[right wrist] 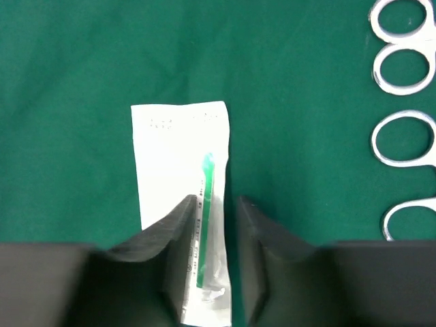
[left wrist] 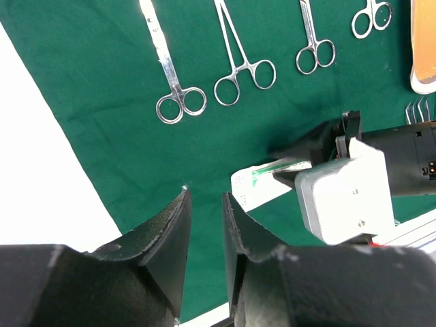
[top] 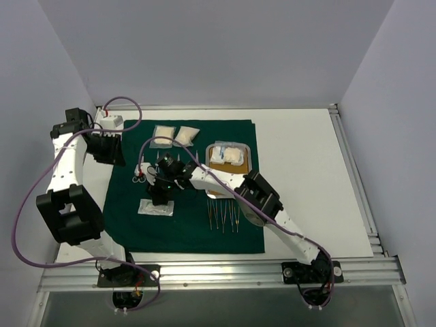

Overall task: Open and lay out the surgical kit
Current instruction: Pick up the medical item from the container.

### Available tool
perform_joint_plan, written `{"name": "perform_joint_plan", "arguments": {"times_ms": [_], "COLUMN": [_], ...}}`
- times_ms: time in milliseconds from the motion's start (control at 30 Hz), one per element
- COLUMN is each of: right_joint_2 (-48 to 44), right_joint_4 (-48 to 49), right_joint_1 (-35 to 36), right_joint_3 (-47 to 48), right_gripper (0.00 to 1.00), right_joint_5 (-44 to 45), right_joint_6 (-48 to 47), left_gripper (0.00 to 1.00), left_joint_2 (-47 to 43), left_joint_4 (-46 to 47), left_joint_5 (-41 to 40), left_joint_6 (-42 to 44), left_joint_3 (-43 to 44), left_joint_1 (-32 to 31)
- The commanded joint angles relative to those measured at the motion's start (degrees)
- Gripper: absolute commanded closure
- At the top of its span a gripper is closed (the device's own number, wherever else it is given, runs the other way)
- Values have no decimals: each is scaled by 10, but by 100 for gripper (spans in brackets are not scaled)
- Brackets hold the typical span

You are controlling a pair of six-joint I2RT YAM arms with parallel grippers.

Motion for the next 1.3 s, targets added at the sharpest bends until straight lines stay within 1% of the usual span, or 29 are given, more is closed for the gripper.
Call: {"name": "perform_joint_plan", "arguments": {"times_ms": [0,133,200,233,267,300,333,367,400,433,467,500,533,567,600,700,800,867,967,1100,1267], "right_joint_2": [-12,-57,-107,-127,-151,-197,-220,-265,-285,-303,-333,-344,-354,-365,-370,-370,-349,-322,-292,-255,-229], "right_joint_4": [-21,17,34,52,74,86,101,105,109,111,111,111,111,111,111,115,128,130,133,141,168], "right_joint_1": [2,0,-3,-5,-10,-15,-33,-47,-62,-102,-126,-152,-204,-227,-247,-302,-338,-356,-368,-374,-373], "right_joint_3": [15,-14,-29,-41,-76,-95,-116,-165,-191,-217,-271,-296,-317,-335,-362,-384,-385,-378,-369,-356,-350], "right_gripper": [66,50,49,48,48,48,48,48,48,48,48,48,49,50,50,52,58,60,60,56,55], "right_joint_5": [23,78,106,143,163,186,234,256,276,294,317,320,313,306,303,302,282,271,260,242,222], "right_joint_6": [-12,20,51,65,99,120,139,194,220,243,264,302,318,327,336,335,339,345,352,354,360], "left_gripper": [65,64,63,63,63,63,63,63,63,63,63,63,63,63,63,63,63,63,63,63,63], "left_joint_2": [0,3,4,4,4,4,4,4,4,4,4,5,6,8,12,22,30,33,34,40,43], "left_joint_4": [-9,-13,-14,-14,-14,-12,-10,-4,1,5,11,13,20,22,26,32,36,40,42,42,38], "left_joint_5": [18,25,27,29,34,36,38,39,39,38,38,38,38,37,37,36,41,43,43,40,43], "left_joint_6": [12,11,9,8,7,4,2,-5,-8,-10,-13,-14,-16,-19,-22,-32,-40,-46,-47,-47,-42], "left_joint_3": [5,7,10,13,14,16,16,15,14,12,11,9,9,8,9,9,7,5,2,3,3], "left_joint_1": [6,6,7,6,6,6,6,6,6,6,5,5,5,4,3,-2,-7,-13,-18,-20,-20]}}
